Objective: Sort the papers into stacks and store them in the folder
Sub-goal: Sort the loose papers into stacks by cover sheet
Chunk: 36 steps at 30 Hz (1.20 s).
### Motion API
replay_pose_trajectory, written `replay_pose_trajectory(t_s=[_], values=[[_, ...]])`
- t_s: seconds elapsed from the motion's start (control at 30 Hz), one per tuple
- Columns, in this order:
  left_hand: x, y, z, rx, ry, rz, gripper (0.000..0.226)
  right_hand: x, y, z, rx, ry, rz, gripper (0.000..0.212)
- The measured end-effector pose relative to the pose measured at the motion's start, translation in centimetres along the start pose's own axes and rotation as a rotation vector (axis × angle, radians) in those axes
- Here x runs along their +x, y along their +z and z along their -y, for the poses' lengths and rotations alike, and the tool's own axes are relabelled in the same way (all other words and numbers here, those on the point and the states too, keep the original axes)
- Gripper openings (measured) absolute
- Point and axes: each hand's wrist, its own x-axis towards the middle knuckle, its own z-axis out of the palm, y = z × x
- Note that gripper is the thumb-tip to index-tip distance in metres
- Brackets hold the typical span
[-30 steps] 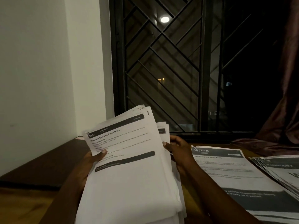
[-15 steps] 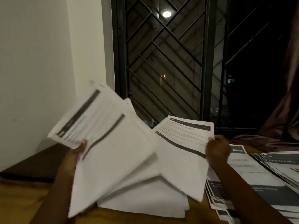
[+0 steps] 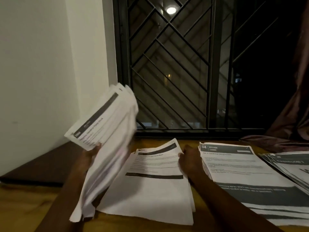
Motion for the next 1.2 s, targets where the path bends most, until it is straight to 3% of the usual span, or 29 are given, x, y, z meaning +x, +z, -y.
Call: replay_pose_trajectory(t_s=[0.1,0.2,0.27,0.3,0.37,0.4,0.47,0.57,0.87,0.93,1.03,1.13,1.2], values=[[-0.8,1.6,0.2,0.031,0.035,0.124,0.02,-0.2,0.3,-0.9,-0.056,-0.038,0.054,0.018],[-1.2,3.2,0.7,0.136,0.04,0.243,0.032,-0.3,0.2,-1.4,0.025,-0.063,0.001,0.038],[-0.6,3.0,1.1,0.149,0.042,0.243,0.031,-0.5,-0.7,-0.3,0.185,-0.06,-0.098,0.036],[-0.2,2.7,1.2,0.146,0.012,0.258,0.03,-0.6,-1.5,0.7,0.347,-0.022,-0.052,0.034],[0.1,2.4,1.5,0.137,-0.018,0.281,0.031,-1.2,-3.1,2.8,0.726,0.132,0.254,0.04],[0.2,2.4,1.7,0.135,-0.022,0.281,0.028,-1.5,-3.5,3.4,0.796,0.152,0.398,0.045],[-0.2,2.8,1.4,0.114,-0.022,0.311,0.028,-1.9,-3.3,3.6,0.759,0.098,0.514,0.045],[-0.6,3.2,1.3,0.075,-0.012,0.322,0.032,-2.4,-2.9,3.2,0.783,0.05,0.547,0.032],[0.2,2.3,1.8,-0.033,-0.092,0.316,0.025,-2.3,-2.8,3.7,0.771,0.028,0.391,0.013],[0.2,2.3,1.9,-0.021,-0.104,0.314,0.057,-2.3,-2.7,3.8,0.759,0.024,0.346,0.016],[-0.1,2.5,1.6,-0.016,-0.1,0.31,0.061,-2.2,-2.5,4.0,0.755,0.022,0.32,0.017],[-0.2,2.6,1.4,0.015,-0.114,0.294,0.098,-2.4,-2.5,4.2,0.773,0.027,0.332,0.012],[-0.1,2.5,1.6,0.012,-0.098,0.283,0.094,-2.5,-2.4,4.3,0.736,0.021,0.305,0.016]])
